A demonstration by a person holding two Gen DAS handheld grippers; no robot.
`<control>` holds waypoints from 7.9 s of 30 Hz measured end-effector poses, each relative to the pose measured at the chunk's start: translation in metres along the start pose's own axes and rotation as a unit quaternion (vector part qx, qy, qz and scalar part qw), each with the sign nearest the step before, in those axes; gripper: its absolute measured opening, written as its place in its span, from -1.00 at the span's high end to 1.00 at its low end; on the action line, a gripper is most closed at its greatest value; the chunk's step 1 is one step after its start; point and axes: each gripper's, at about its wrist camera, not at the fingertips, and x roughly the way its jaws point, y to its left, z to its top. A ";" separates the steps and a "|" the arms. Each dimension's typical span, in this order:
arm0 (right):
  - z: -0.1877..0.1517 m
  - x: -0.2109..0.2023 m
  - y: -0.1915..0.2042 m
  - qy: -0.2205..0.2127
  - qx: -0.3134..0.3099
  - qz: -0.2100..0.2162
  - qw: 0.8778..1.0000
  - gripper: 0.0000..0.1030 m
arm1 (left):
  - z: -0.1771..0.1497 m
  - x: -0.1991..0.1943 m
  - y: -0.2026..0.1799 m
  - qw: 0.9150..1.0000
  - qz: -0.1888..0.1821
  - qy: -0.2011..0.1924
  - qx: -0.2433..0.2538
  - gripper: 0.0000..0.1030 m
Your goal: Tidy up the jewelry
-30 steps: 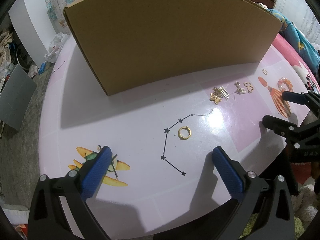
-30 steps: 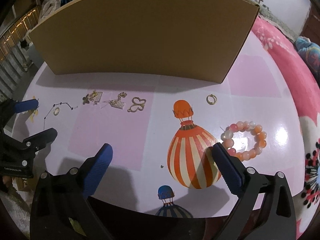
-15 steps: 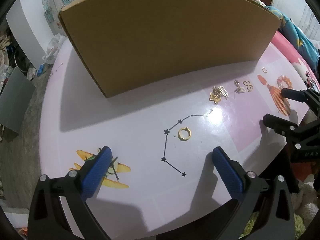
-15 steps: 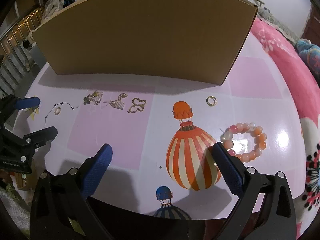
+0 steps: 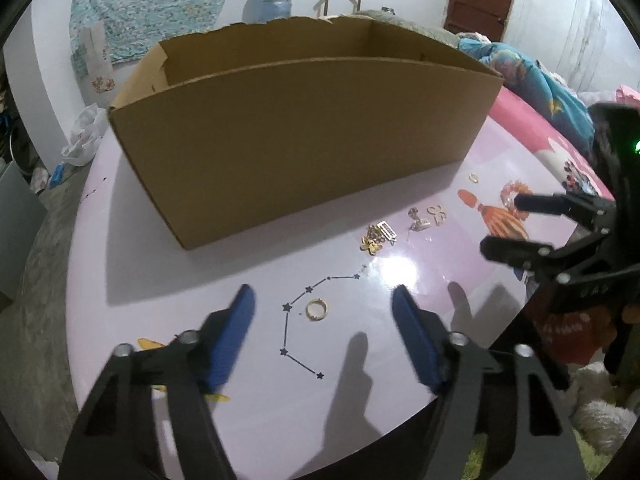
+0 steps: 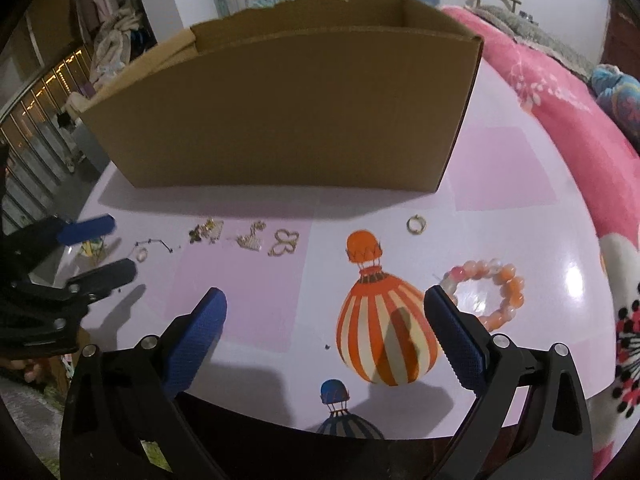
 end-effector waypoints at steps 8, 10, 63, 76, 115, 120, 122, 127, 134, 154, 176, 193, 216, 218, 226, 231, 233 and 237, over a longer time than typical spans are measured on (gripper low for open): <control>0.001 -0.014 0.001 -0.025 -0.003 0.010 1.000 -0.84 | -0.001 0.014 -0.007 1.000 0.000 0.024 0.008 0.37; 0.000 -0.010 0.003 -0.028 -0.002 0.013 1.000 -0.84 | -0.001 0.018 -0.008 0.999 0.004 0.033 0.011 0.47; 0.018 0.002 -0.042 -0.039 0.033 -0.020 0.999 0.16 | 0.002 0.016 -0.003 0.998 0.050 0.024 0.037 0.80; 0.025 0.025 -0.047 -0.016 0.010 -0.032 0.999 0.65 | 0.003 0.020 0.000 0.998 0.048 0.028 0.033 0.80; 0.026 0.026 -0.042 -0.005 -0.018 -0.037 0.999 0.85 | 0.003 0.019 0.005 0.998 0.046 0.026 0.027 0.80; 0.025 0.024 -0.043 -0.010 -0.008 -0.032 0.999 1.00 | 0.002 0.018 0.006 0.998 0.046 0.025 0.027 0.80; 0.025 0.024 -0.043 -0.010 -0.006 -0.031 0.999 1.00 | 0.001 0.019 0.007 0.998 0.045 0.025 0.028 0.80; 0.028 0.018 -0.046 -0.008 0.005 -0.018 1.000 0.82 | 0.001 0.018 0.006 0.998 0.048 0.025 0.028 0.80; 0.040 0.016 -0.047 0.030 -0.046 0.005 0.998 0.33 | 0.000 0.018 0.004 0.998 0.047 0.024 0.029 0.80; 0.064 0.040 -0.052 0.109 -0.162 0.022 0.981 0.78 | 0.000 0.019 0.005 0.998 0.045 0.023 0.030 0.80; 0.057 -0.048 -0.060 -0.002 -0.109 0.050 0.993 0.81 | 0.013 -0.031 -0.011 0.997 0.048 -0.035 0.054 0.80; 0.160 -0.022 -0.013 -0.026 -0.078 0.148 0.986 0.81 | 0.129 -0.037 0.027 0.995 0.011 -0.095 0.035 0.80; 0.185 0.005 -0.039 -0.009 -0.041 0.111 0.993 0.27 | 0.166 0.017 0.049 0.995 -0.071 -0.055 -0.050 0.79; 0.184 -0.002 -0.042 -0.023 -0.036 0.112 0.993 0.24 | 0.165 0.007 0.053 0.994 -0.069 -0.069 -0.054 0.79; 0.176 -0.028 -0.045 -0.062 -0.018 0.117 0.991 -0.07 | 0.158 -0.021 0.060 0.991 -0.074 -0.094 -0.062 0.59; 0.166 -0.046 -0.043 -0.084 -0.009 0.114 0.990 -0.15 | 0.153 -0.037 0.055 0.990 -0.072 -0.109 -0.058 0.34; 0.161 -0.054 -0.042 -0.095 -0.003 0.114 0.989 -0.16 | 0.150 -0.045 0.053 0.989 -0.069 -0.115 -0.058 0.27; 0.148 -0.066 -0.044 -0.113 0.014 0.120 0.986 -0.20 | 0.143 -0.059 0.049 0.989 -0.056 -0.127 -0.049 0.08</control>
